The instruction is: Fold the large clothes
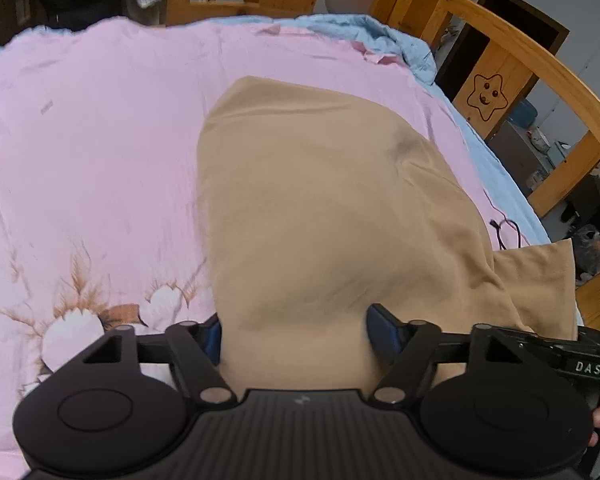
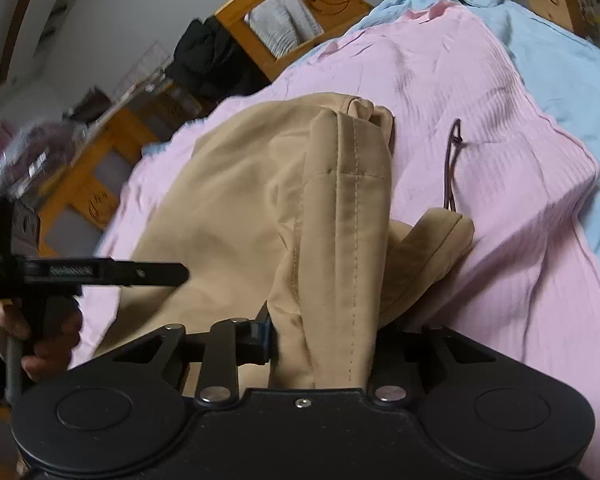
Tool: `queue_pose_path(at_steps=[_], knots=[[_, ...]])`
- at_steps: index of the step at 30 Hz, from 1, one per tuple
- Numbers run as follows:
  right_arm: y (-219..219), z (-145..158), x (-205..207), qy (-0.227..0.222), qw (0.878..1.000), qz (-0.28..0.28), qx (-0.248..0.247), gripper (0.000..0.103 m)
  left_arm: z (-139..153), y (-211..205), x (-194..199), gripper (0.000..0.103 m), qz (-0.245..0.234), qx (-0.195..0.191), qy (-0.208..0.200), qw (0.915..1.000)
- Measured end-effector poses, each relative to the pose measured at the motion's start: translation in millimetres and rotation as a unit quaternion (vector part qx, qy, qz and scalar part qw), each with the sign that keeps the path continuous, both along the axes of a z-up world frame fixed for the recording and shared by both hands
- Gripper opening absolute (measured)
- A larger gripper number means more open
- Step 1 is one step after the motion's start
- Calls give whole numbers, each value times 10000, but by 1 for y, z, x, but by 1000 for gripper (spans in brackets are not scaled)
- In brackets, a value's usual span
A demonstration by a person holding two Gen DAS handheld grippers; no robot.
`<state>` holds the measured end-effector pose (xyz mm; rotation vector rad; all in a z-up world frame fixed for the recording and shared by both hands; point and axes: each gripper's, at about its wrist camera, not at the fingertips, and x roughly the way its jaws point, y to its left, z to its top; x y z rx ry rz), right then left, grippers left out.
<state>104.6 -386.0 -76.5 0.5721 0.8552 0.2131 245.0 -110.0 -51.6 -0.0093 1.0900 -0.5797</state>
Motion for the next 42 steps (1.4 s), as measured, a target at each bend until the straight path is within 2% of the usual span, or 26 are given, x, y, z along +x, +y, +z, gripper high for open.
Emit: queue_pose_path(at_steps=[5, 10, 16, 21, 24, 26, 28, 29, 31, 34, 39, 42], knots=[[23, 26, -9, -418, 9984, 171, -325, 26, 22, 7, -8, 66, -67, -2, -342, 9994], [42, 45, 0, -812, 9956, 273, -391, 25, 44, 29, 3, 66, 83, 12, -534, 9985], [77, 63, 64, -1254, 9884, 633, -576, 24, 67, 64, 41, 65, 638, 175, -956, 9932], [114, 76, 141, -1638, 9767, 1036, -920, 24, 73, 101, 85, 65, 1342, 167, -1236, 9831], [136, 69, 186, -1547, 9757, 1127, -1064, 24, 56, 111, 116, 67, 1668, 278, -1157, 9788], [147, 51, 214, -1244, 9797, 1084, -1137, 24, 32, 112, 136, 67, 1897, 460, -949, 9762], [154, 29, 234, -845, 9821, 1088, -1286, 24, 8, 105, 150, 66, 2009, 949, -763, 9720], [157, 17, 240, -652, 9817, 1087, -1421, 25, 1, 101, 151, 71, 1986, 1117, -867, 9698], [156, 4, 243, -604, 9794, 1081, -1593, 30, 2, 97, 145, 74, 1853, 1063, -1094, 9708], [141, -2, 241, -587, 9845, 968, -1336, 34, 4, 92, 138, 77, 1732, 1150, -1148, 9714], [134, 2, 236, -563, 9863, 776, -1342, 45, 10, 96, 132, 79, 1932, 997, -1073, 9702], [132, 10, 229, -575, 9860, 716, -1391, 49, 18, 102, 127, 88, 2012, 909, -1145, 9686]])
